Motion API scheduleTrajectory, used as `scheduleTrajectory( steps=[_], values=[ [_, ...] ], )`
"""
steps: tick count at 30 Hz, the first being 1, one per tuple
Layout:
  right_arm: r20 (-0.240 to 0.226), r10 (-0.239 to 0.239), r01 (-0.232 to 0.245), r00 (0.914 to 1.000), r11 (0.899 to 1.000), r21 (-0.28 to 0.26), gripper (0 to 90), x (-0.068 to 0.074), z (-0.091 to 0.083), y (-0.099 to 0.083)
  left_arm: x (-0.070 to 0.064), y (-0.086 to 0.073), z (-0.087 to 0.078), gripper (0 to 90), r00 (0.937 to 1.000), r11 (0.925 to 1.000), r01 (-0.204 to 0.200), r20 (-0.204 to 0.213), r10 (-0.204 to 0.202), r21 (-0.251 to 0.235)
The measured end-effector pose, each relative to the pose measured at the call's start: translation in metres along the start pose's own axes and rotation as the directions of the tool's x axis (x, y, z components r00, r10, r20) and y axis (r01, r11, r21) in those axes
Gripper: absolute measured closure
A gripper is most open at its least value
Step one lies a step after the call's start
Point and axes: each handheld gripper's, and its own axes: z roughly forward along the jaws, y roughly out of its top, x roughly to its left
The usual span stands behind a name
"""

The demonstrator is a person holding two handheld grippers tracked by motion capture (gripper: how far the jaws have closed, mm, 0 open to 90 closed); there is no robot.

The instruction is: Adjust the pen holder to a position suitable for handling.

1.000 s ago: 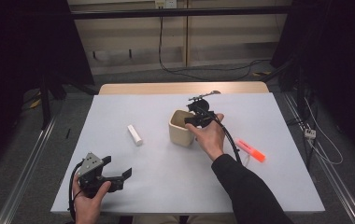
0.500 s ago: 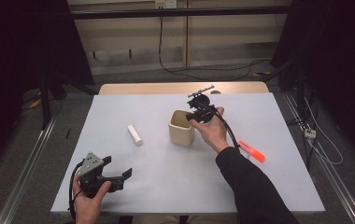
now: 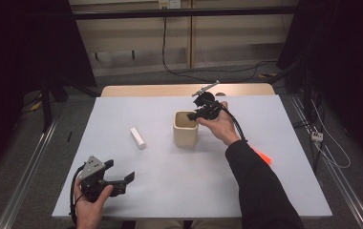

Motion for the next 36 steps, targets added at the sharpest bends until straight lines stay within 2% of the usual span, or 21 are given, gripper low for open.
scheduleTrajectory(
  steps=[6,12,17,24,26,28,30,32,36],
  values=[
    [-0.016,-0.013,0.014,0.9998,1.0,0.014,72.5,-0.005,-0.001,0.0,0.0,0.0,0.0,6.8,1.0,1.0,0.005,-0.001,-0.005,-0.002],
    [-0.034,-0.051,0.052,0.9981,0.998,0.035,72.5,-0.008,-0.005,-0.001,0.0,0.0,0.001,6.8,1.0,1.0,0.002,-0.001,-0.002,0.001],
    [-0.015,-0.062,0.063,0.998,0.997,0.053,73.0,-0.006,-0.007,-0.002,0.0,0.0,0.001,6.8,1.0,1.0,-0.001,0.0,0.001,0.004],
    [0.001,-0.056,0.056,0.9984,0.998,0.031,71.9,-0.002,-0.005,-0.001,0.0,0.0,0.001,6.8,1.0,1.0,0.005,0.004,-0.005,-0.002],
    [-0.001,-0.03,0.03,0.9995,0.999,0.022,71.5,-0.002,-0.005,-0.003,-0.001,0.001,0.001,6.8,1.0,1.0,0.002,0.004,-0.002,0.002],
    [-0.002,-0.025,0.025,0.9997,1.0,0.007,71.1,-0.002,-0.006,-0.005,0.0,0.0,0.0,6.8,1.0,1.0,-0.001,0.006,0.001,0.001],
    [-0.006,-0.015,0.015,0.9999,1.0,-0.008,67.6,-0.002,-0.007,-0.006,0.0,0.0,0.0,6.8,0.9999,1.0,0.008,0.006,-0.008,0.001],
    [0.008,-0.02,0.02,0.9998,1.0,-0.014,59.7,-0.003,-0.008,-0.007,0.0,0.0,0.0,6.8,1.0,1.0,0.008,0.001,-0.008,-0.003],
    [-0.004,0.01,-0.011,0.9999,0.996,-0.089,46.7,-0.004,-0.021,-0.006,0.0,0.0,0.0,6.8,1.0,1.0,0.006,0.0,-0.006,-0.001]
  ],
)
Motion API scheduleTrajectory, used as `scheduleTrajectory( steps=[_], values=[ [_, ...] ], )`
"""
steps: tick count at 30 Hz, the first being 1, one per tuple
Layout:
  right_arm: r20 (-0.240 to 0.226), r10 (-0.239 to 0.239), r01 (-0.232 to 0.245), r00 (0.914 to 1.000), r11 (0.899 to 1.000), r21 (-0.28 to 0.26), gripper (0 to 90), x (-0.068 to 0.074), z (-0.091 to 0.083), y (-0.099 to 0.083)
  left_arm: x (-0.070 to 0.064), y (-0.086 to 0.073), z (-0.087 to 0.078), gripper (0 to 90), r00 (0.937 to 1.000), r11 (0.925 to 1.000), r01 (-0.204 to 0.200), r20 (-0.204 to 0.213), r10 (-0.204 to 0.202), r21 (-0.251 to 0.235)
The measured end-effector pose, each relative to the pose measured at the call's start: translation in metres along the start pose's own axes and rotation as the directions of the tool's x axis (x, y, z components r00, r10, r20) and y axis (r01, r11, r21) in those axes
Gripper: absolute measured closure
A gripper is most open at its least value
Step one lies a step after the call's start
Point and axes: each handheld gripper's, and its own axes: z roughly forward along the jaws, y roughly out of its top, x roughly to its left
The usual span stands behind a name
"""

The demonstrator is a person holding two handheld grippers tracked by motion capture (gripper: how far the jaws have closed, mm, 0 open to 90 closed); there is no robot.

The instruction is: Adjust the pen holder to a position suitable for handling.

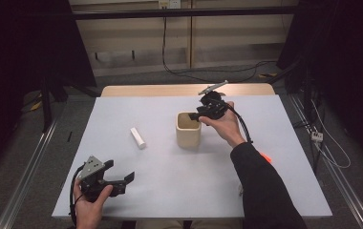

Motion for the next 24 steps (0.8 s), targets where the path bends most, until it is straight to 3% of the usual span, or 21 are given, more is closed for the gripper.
scheduleTrajectory(
  steps=[5,10,18,24],
  values=[
    [-0.026,0.003,-0.003,0.9997,1.0,-0.007,28.1,-0.001,-0.014,-0.001,0.0,0.0,-0.001,6.8,1.0,1.0,-0.003,0.002,0.003,0.002],
    [-0.01,0.016,-0.016,0.9998,1.0,-0.02,14.5,-0.007,-0.025,-0.011,0.0,0.0,0.001,6.8,1.0,1.0,0.0,0.003,0.0,0.001],
    [0.026,0.028,-0.026,0.9993,0.997,-0.073,11.4,-0.011,-0.049,-0.025,0.001,-0.001,-0.001,6.8,1.0,1.0,0.002,-0.002,-0.002,0.001],
    [0.074,0.046,-0.041,0.9962,0.997,-0.07,9.9,-0.017,-0.062,-0.039,0.002,-0.001,0.0,6.8,1.0,1.0,0.007,0.0,-0.007,-0.001]
  ],
)
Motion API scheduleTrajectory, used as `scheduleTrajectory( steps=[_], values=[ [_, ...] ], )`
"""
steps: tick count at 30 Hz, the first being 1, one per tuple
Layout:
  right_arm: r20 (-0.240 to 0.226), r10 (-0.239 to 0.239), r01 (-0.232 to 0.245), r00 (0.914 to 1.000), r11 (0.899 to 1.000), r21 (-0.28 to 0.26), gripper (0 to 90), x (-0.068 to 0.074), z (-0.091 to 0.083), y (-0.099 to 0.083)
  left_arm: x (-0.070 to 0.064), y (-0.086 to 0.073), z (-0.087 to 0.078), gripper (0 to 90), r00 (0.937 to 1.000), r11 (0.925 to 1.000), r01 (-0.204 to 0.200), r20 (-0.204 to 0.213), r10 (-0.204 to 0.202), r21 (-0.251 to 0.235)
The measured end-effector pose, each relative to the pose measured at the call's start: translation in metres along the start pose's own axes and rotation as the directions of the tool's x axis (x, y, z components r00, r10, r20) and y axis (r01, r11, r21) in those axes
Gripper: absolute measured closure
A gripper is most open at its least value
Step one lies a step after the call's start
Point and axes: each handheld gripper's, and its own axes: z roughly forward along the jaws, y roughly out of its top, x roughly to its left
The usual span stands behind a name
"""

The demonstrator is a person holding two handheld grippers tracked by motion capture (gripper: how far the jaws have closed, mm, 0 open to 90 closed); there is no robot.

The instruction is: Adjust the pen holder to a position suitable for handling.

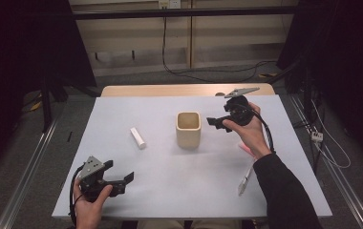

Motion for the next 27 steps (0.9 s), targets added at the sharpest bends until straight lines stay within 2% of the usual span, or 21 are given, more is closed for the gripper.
scheduleTrajectory(
  steps=[2,9,15,21,27],
  values=[
    [0.015,0.006,-0.006,0.9999,1.0,-0.003,9.6,-0.002,-0.002,-0.005,0.0,0.0,0.0,6.8,1.0,1.0,0.005,-0.002,-0.005,0.003],
    [0.048,0.015,-0.012,0.9987,0.998,-0.064,11.4,-0.002,-0.012,-0.019,0.002,0.0,-0.001,6.8,1.0,1.0,0.008,0.0,-0.008,-0.003],
    [0.082,0.026,-0.02,0.9963,0.997,-0.071,14.4,0.0,-0.019,-0.03,0.001,0.001,0.0,6.8,1.0,1.0,0.003,-0.001,-0.003,-0.002],
    [0.078,0.042,-0.035,0.9961,0.996,-0.085,12.4,0.001,-0.026,-0.041,-0.001,0.001,-0.002,6.8,0.9999,1.0,-0.009,-0.009,0.009,0.002],
    [0.074,0.081,-0.074,0.9939,0.994,-0.083,11.9,-0.006,-0.033,-0.053,-0.001,0.0,-0.002,6.8,0.9999,1.0,0.001,-0.015,-0.001,0.002]
  ],
)
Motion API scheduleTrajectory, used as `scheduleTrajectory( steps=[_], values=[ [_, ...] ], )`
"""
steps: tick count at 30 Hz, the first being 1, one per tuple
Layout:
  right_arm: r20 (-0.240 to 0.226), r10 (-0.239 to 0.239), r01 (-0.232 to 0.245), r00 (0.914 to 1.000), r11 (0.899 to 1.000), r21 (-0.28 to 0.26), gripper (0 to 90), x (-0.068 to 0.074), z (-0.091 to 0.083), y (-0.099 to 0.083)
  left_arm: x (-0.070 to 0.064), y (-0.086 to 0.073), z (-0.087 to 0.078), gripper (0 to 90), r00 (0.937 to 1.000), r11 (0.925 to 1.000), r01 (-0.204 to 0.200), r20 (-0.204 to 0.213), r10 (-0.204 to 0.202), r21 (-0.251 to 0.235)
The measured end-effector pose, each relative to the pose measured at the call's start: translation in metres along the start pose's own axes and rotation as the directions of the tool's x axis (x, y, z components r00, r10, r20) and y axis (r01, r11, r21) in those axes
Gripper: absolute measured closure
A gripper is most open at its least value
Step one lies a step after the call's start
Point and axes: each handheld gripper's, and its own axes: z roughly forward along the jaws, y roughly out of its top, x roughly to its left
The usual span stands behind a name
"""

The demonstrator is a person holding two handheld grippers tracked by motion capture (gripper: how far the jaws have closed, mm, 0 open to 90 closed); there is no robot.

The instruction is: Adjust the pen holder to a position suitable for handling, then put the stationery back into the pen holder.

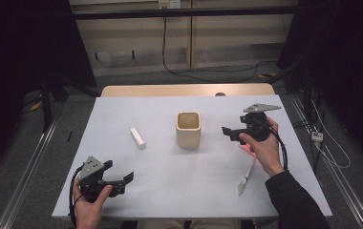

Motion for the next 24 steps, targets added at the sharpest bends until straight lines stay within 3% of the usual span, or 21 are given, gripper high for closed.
scheduleTrajectory(
  steps=[8,14,17,19,24],
  values=[
    [0.029,0.013,-0.013,0.9995,1.0,0.011,7.7,-0.007,-0.009,-0.012,0.002,-0.001,0.0,6.8,1.0,1.0,0.004,0.001,-0.004,0.002],
    [0.072,-0.01,0.007,0.9974,0.999,0.036,10.2,-0.01,-0.014,-0.022,0.003,-0.001,0.0,6.8,0.9999,1.0,0.001,0.012,-0.001,0.008],
    [0.051,-0.012,0.007,0.9986,0.996,0.086,7.5,-0.01,-0.016,-0.026,0.001,-0.001,0.0,6.8,0.9999,1.0,0.002,0.013,-0.003,0.003],
    [0.066,-0.012,0.006,0.9978,0.995,0.097,10.9,-0.01,-0.02,-0.03,0.001,-0.001,-0.002,6.8,0.9999,1.0,0.003,0.013,-0.003,-0.003],
    [0.047,-0.003,-0.003,0.9989,0.991,0.136,10.9,-0.017,-0.032,-0.038,0.0,0.0,-0.002,7.3,0.9999,1.0,-0.003,0.013,0.003,-0.001]
  ],
)
